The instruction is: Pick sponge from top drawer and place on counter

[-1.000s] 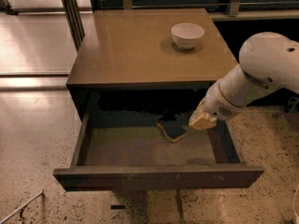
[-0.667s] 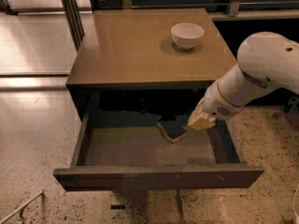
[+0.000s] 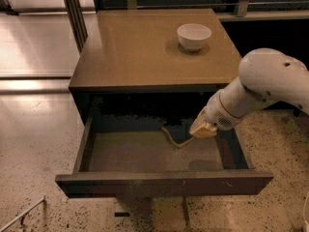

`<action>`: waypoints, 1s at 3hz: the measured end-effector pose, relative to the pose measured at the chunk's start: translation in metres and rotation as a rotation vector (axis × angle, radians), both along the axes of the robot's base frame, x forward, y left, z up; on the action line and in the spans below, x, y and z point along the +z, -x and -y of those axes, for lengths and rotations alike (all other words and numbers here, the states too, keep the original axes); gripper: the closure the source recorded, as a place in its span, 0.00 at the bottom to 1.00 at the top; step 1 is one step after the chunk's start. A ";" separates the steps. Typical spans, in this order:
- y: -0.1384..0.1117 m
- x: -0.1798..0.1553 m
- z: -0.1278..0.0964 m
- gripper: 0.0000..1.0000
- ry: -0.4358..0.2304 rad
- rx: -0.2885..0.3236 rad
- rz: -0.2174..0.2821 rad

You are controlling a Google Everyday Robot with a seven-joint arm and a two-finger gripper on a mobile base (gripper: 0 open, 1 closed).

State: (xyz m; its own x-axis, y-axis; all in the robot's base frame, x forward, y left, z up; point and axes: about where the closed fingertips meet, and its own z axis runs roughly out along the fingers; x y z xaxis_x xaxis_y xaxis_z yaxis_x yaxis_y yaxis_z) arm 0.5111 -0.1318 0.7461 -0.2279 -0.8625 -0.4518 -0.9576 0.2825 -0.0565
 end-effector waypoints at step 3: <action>-0.045 -0.065 -0.033 0.39 -0.131 -0.021 0.145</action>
Offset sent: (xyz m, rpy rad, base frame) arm 0.0552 0.0344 -0.0698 0.1589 -0.1634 -0.0298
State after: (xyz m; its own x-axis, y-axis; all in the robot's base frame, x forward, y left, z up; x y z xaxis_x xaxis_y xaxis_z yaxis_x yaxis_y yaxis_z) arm 0.5562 -0.0987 0.6815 -0.1692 -0.7900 -0.5893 -0.9359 0.3162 -0.1552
